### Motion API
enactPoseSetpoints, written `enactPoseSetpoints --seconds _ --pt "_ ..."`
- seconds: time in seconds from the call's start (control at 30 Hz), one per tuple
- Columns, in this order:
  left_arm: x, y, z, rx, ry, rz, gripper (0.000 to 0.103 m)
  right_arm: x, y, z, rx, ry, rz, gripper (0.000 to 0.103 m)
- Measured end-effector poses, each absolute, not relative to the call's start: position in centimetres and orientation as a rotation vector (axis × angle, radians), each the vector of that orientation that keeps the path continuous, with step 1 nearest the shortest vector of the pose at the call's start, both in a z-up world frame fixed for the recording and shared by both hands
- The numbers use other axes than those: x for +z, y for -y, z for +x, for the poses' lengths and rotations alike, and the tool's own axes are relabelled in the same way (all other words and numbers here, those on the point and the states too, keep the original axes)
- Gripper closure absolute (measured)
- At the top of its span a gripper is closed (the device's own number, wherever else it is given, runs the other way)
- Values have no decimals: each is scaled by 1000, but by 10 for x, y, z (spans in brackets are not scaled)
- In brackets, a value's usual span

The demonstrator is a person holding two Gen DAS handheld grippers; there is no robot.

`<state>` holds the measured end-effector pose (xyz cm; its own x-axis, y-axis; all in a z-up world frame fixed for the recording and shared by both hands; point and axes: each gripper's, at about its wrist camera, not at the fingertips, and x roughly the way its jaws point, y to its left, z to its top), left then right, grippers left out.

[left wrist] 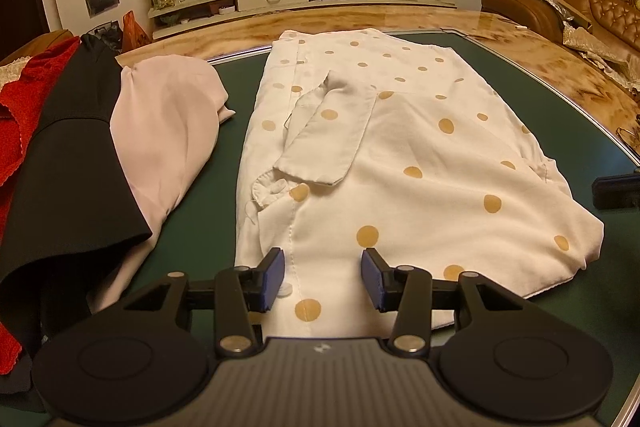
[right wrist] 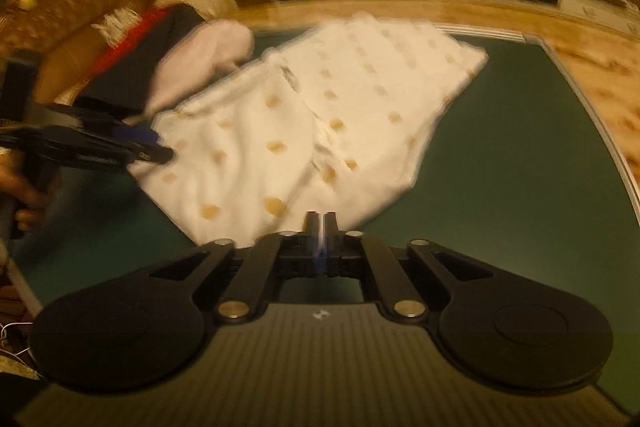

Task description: Fold clothes

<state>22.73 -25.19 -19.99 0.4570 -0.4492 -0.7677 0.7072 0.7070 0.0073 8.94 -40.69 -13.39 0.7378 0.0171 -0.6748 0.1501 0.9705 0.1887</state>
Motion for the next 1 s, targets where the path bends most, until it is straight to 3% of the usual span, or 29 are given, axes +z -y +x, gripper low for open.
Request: enactPoseSetpoints --seconds 0.03,0.07,0.2,0.23,0.3,0.33,0.47,0.73,0.87,1.0 --pt "-200 252 227 -730 -827 348 54 -132 402 89 -43 -739 229 60" --pt "-200 252 228 -729 -828 346 54 -131 396 90 -23 -740 212 48" --pt "-200 252 228 -727 -831 344 54 -138 376 95 26 -748 167 48" --pt "-200 252 228 -728 -832 345 54 -140 374 96 16 -756 169 50" --pt "-200 252 228 -730 -834 347 54 -144 370 97 -13 -769 142 78" --pt "-200 252 228 -731 -834 351 54 -143 369 98 -26 -777 132 97" --pt "-201 253 228 -726 -828 361 53 -136 371 90 -90 -732 124 101" --pt "-201 252 230 -730 -824 357 53 -141 411 75 -125 -740 317 100" --pt "-201 252 230 -730 -824 359 53 -125 412 87 -67 -658 366 89" --pt "-200 253 230 -730 -827 360 53 -124 404 127 -1 -680 337 88"
